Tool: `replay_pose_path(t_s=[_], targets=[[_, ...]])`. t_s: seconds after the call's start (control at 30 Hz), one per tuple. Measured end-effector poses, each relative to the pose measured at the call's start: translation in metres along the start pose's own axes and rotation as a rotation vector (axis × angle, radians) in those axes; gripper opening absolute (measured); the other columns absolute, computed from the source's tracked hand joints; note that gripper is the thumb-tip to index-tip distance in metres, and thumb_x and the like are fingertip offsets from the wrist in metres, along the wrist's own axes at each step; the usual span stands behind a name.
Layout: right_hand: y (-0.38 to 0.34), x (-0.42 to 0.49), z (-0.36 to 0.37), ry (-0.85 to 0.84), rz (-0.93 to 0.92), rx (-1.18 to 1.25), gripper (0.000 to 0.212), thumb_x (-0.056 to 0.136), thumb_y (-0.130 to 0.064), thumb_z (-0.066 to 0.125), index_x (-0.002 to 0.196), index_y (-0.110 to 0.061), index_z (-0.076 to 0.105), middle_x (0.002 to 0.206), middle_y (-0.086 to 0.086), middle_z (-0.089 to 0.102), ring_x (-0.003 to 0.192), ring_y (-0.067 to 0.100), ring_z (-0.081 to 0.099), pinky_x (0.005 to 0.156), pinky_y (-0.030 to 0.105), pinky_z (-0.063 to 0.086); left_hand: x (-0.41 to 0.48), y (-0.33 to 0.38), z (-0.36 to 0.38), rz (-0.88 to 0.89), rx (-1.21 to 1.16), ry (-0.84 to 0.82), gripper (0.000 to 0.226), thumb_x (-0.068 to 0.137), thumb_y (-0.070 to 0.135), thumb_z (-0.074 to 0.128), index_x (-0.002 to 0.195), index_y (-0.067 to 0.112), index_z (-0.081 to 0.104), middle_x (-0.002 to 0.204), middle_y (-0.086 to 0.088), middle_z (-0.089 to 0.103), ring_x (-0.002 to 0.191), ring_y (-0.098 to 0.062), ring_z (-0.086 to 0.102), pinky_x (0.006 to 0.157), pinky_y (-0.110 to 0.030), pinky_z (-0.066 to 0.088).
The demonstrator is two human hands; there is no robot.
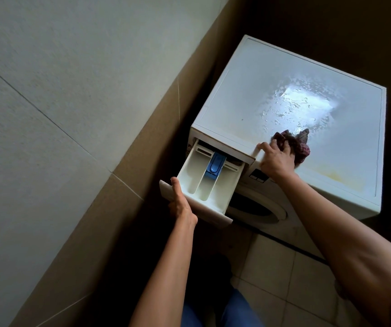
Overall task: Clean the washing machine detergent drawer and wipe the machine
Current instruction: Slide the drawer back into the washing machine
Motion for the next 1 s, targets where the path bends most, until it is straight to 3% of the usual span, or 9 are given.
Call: replay_pose_path(t_s=[0.3,0.77,1.0], targets=[[0.000,0.000,0.000,-0.012,-0.005,-0.002,0.044,0.088,-0.014,0.052,0.126,-0.034,0.042,0.156,0.009,0.020,0.143,0.044,0.006,0.111,0.059,0.017,0.002,-0.002,-0.004,-0.013,0.042,-0.037,0.103,0.069,0.076,0.060,0.144,0.009,0.037,0.145,-0.011,0.042,0.132,-0.032,0.040,0.109,-0.048,0.030],[0.000,-0.001,-0.001,-0.010,0.002,-0.017,0.046,0.087,-0.016,0.050,0.129,-0.032,0.043,0.155,0.009,0.024,0.142,0.044,0.008,0.110,0.056,0.020,0.002,0.006,-0.014,0.046,0.084,-0.092,0.095,0.068,0.066,0.071,0.138,0.008,0.042,0.132,-0.010,0.051,0.119,-0.029,0.048,0.101,-0.044,0.039],[-0.001,-0.004,0.000,-0.014,0.010,-0.029,0.047,0.088,-0.015,0.049,0.131,-0.033,0.040,0.157,0.010,0.017,0.143,0.044,0.004,0.112,0.057,0.015,0.002,0.005,-0.008,0.008,0.052,-0.086,0.096,0.072,0.065,0.069,0.141,0.006,0.036,0.138,-0.012,0.047,0.128,-0.032,0.043,0.107,-0.046,0.034]])
Point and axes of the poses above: each hand's wrist, its own x-axis towards the middle knuckle, its own z-axis out of the palm, y = z × x, the point moved 3 cm from there along x, towards the middle knuckle
